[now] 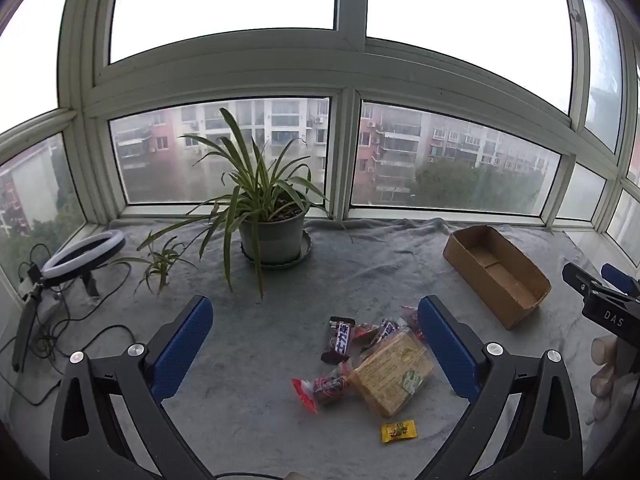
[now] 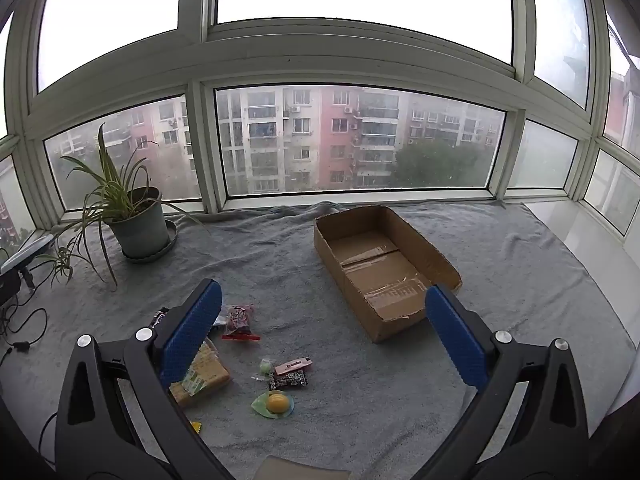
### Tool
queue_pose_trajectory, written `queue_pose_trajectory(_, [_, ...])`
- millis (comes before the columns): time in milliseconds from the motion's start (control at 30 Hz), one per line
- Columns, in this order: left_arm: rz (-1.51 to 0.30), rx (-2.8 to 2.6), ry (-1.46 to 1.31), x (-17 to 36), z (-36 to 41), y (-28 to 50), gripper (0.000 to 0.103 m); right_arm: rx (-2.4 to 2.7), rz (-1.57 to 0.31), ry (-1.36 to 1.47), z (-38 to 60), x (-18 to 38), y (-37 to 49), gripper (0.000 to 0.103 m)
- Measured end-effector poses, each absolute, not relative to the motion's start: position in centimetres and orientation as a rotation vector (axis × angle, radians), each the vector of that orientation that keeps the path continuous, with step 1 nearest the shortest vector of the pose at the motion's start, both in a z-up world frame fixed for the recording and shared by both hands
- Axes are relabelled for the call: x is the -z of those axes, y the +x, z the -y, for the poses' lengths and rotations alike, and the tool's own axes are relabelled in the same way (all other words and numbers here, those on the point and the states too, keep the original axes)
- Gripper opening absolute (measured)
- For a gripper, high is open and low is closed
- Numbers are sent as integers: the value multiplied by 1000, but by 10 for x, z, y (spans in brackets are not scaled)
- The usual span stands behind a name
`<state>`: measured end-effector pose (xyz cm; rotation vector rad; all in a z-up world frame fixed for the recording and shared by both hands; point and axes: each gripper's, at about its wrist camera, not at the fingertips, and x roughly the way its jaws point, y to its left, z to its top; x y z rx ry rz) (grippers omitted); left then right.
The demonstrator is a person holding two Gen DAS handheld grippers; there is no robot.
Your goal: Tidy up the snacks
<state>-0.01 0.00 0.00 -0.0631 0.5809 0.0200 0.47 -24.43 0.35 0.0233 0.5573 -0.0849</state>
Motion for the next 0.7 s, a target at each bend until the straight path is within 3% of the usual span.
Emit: queue_pose_trajectory(700, [-586,-17,-46,6,1,2,102,82,-564,24,244,1,6,103])
